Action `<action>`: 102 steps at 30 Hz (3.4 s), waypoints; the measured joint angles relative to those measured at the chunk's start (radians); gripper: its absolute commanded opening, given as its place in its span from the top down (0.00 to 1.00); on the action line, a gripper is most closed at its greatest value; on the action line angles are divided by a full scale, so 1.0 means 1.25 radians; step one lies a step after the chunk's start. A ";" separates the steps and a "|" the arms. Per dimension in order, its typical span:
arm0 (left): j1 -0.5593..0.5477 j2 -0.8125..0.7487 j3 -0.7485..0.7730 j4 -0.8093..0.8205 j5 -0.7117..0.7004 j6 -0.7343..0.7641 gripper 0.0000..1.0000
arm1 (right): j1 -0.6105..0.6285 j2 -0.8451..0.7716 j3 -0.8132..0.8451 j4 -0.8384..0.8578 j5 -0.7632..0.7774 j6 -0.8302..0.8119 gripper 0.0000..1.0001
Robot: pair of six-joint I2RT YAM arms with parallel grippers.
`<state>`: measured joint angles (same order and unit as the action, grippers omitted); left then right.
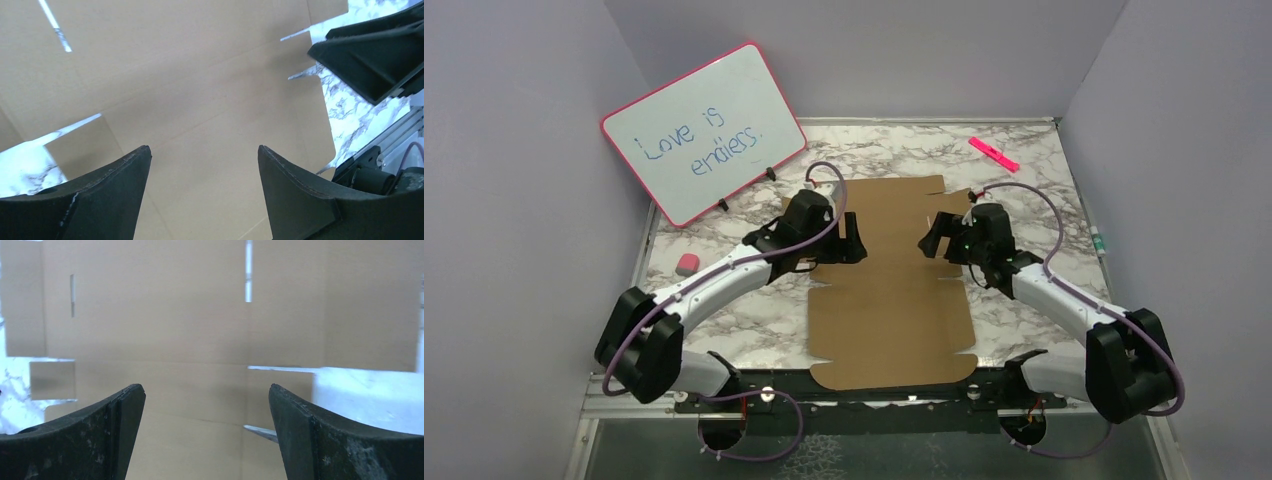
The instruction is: Fold the paper box
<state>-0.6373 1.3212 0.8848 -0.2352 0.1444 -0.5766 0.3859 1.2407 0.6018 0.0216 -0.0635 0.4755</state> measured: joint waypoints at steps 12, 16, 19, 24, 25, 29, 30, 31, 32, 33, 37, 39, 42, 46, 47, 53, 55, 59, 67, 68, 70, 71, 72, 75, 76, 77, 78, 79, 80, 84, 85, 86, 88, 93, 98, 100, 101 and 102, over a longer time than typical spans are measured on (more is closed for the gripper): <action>-0.043 0.230 0.081 0.036 0.025 0.019 0.20 | -0.175 0.000 -0.037 -0.063 -0.024 0.002 0.00; -0.042 0.266 0.082 0.047 0.025 0.026 0.20 | -0.185 0.027 -0.043 -0.061 -0.051 0.002 0.00; -0.042 0.292 0.082 0.056 0.025 0.029 0.20 | -0.188 0.052 -0.045 -0.060 -0.075 0.002 0.00; -0.042 0.317 0.082 0.066 0.027 0.029 0.20 | -0.190 0.061 -0.047 -0.054 -0.115 0.002 0.00; -0.042 0.321 0.082 0.067 0.028 0.029 0.20 | -0.190 0.063 -0.047 -0.054 -0.124 0.002 0.00; -0.042 0.324 0.081 0.078 0.031 0.028 0.20 | -0.190 0.069 -0.044 -0.055 -0.173 -0.008 0.00; -0.042 0.325 0.080 0.080 0.032 0.028 0.20 | -0.190 0.070 -0.042 -0.056 -0.186 -0.011 0.00; -0.042 0.325 0.079 0.081 0.032 0.028 0.20 | -0.190 0.071 -0.040 -0.060 -0.199 -0.018 0.00; -0.042 0.325 0.078 0.084 0.033 0.028 0.20 | -0.190 0.072 -0.038 -0.064 -0.211 -0.023 0.00; -0.042 0.325 0.077 0.086 0.033 0.028 0.20 | -0.191 0.071 -0.036 -0.068 -0.222 -0.027 0.00; -0.042 0.325 0.072 0.098 0.033 0.028 0.20 | -0.196 0.059 -0.023 -0.091 -0.257 -0.045 0.00; -0.042 0.326 0.071 0.102 0.034 0.028 0.20 | -0.197 0.041 -0.013 -0.109 -0.274 -0.052 0.00; -0.042 0.329 0.070 0.111 0.037 0.027 0.20 | -0.196 0.019 0.006 -0.120 -0.316 -0.059 0.02; -0.042 0.333 0.067 0.131 0.042 0.022 0.20 | -0.194 0.013 0.017 -0.121 -0.369 -0.063 0.05; -0.042 0.333 0.067 0.135 0.042 0.021 0.20 | -0.194 0.013 0.017 -0.121 -0.381 -0.063 0.05; -0.042 0.337 0.063 0.155 0.044 0.013 0.20 | -0.158 0.013 0.017 -0.120 -0.409 -0.059 0.05; -0.042 0.339 0.062 0.162 0.045 0.011 0.20 | -0.137 0.018 0.017 -0.118 -0.409 -0.055 0.05; -0.042 0.340 0.057 0.175 0.047 0.008 0.20 | -0.109 0.038 0.017 -0.105 -0.406 -0.045 0.05; -0.042 0.332 0.054 0.174 0.049 0.010 0.18 | -0.103 0.045 0.033 -0.131 -0.353 -0.063 0.03; -0.042 0.330 0.054 0.168 0.048 0.011 0.18 | -0.103 0.042 0.042 -0.142 -0.338 -0.067 0.03; -0.034 0.316 0.056 0.138 0.041 0.017 0.17 | -0.103 0.030 0.068 -0.155 -0.310 -0.076 0.03; -0.029 0.307 0.058 0.124 0.037 0.020 0.17 | -0.103 0.026 0.079 -0.156 -0.301 -0.079 0.03; -0.023 0.300 0.063 0.113 0.035 0.023 0.17 | -0.103 0.023 0.093 -0.155 -0.294 -0.082 0.03; 0.016 0.277 0.099 0.090 0.031 0.034 0.17 | -0.103 0.025 0.133 -0.146 -0.278 -0.089 0.03; 0.034 0.273 0.117 0.089 0.031 0.036 0.17 | -0.103 0.030 0.146 -0.141 -0.276 -0.089 0.03; 0.052 0.271 0.132 0.088 0.031 0.038 0.17 | -0.103 0.039 0.159 -0.134 -0.276 -0.089 0.03; 0.072 0.270 0.150 0.088 0.031 0.038 0.17 | -0.102 0.056 0.175 -0.122 -0.276 -0.089 0.03; 0.090 0.270 0.164 0.089 0.031 0.040 0.17 | -0.102 0.076 0.189 -0.111 -0.277 -0.089 0.03; 0.110 0.270 0.178 0.088 0.031 0.041 0.17 | -0.101 0.104 0.205 -0.097 -0.277 -0.088 0.03; 0.188 0.294 0.241 0.087 0.034 0.045 0.16 | -0.099 0.180 0.241 -0.064 -0.281 -0.085 0.03; 0.208 0.313 0.263 0.085 0.037 0.048 0.16 | -0.098 0.198 0.251 -0.054 -0.282 -0.084 0.03; 0.222 0.329 0.280 0.085 0.039 0.049 0.16 | -0.098 0.222 0.265 -0.042 -0.283 -0.081 0.03; 0.248 0.373 0.320 0.085 0.045 0.052 0.16 | -0.096 0.257 0.286 -0.022 -0.286 -0.079 0.03; 0.288 0.502 0.427 0.063 0.065 0.059 0.16 | -0.091 0.357 0.345 0.036 -0.298 -0.067 0.03; 0.306 0.627 0.527 0.037 0.085 0.072 0.16 | -0.081 0.448 0.385 0.075 -0.305 -0.060 0.03; 0.310 0.655 0.552 0.029 0.090 0.074 0.16 | -0.075 0.478 0.396 0.089 -0.310 -0.060 0.03; 0.312 0.668 0.566 0.021 0.094 0.077 0.16 | -0.072 0.489 0.399 0.094 -0.312 -0.060 0.03; 0.315 0.679 0.579 0.018 0.096 0.079 0.16 | -0.068 0.501 0.404 0.097 -0.315 -0.060 0.03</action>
<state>-0.2440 2.1700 1.6081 -0.2131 0.2646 -0.4774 0.3008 1.8668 1.1065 0.1429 -0.4576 0.4004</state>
